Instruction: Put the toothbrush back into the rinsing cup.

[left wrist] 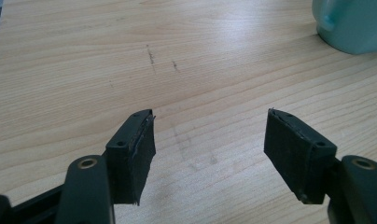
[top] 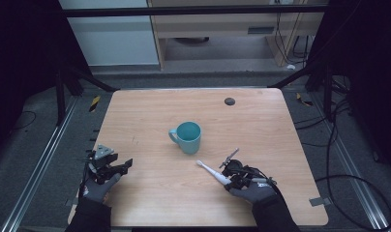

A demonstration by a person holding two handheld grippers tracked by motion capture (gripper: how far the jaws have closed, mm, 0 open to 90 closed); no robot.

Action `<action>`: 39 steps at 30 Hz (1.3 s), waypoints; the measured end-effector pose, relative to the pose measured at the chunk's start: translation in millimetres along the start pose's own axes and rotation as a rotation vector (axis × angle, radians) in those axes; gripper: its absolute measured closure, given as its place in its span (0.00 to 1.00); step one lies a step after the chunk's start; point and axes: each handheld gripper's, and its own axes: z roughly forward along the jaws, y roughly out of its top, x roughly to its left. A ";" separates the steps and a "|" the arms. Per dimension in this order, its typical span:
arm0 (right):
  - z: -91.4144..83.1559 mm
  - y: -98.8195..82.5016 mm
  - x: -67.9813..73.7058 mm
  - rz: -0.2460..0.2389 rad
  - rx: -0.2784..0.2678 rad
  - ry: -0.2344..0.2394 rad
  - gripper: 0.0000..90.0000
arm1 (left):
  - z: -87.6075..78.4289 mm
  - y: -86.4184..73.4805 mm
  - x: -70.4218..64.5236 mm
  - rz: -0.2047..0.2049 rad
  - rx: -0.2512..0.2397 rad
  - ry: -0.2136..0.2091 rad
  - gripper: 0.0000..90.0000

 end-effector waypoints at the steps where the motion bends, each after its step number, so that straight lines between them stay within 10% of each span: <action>1: 0.2 0.2 0.0 0.005 0.002 0.002 0.71 | 0.1 0.0 0.0 0.000 0.001 0.000 0.36; 15: -10.6 -3.7 -1.5 0.052 -0.054 -0.012 0.74 | 0.7 0.4 -0.3 -0.005 0.005 -0.006 0.36; 28: -59.3 -22.4 -1.6 0.091 -0.340 -0.007 0.74 | -0.5 1.0 -0.3 -0.006 0.003 -0.002 0.36; 39: -76.0 -7.2 -14.7 0.250 -0.648 0.006 0.74 | -2.1 1.4 -0.3 -0.012 -0.016 0.003 0.37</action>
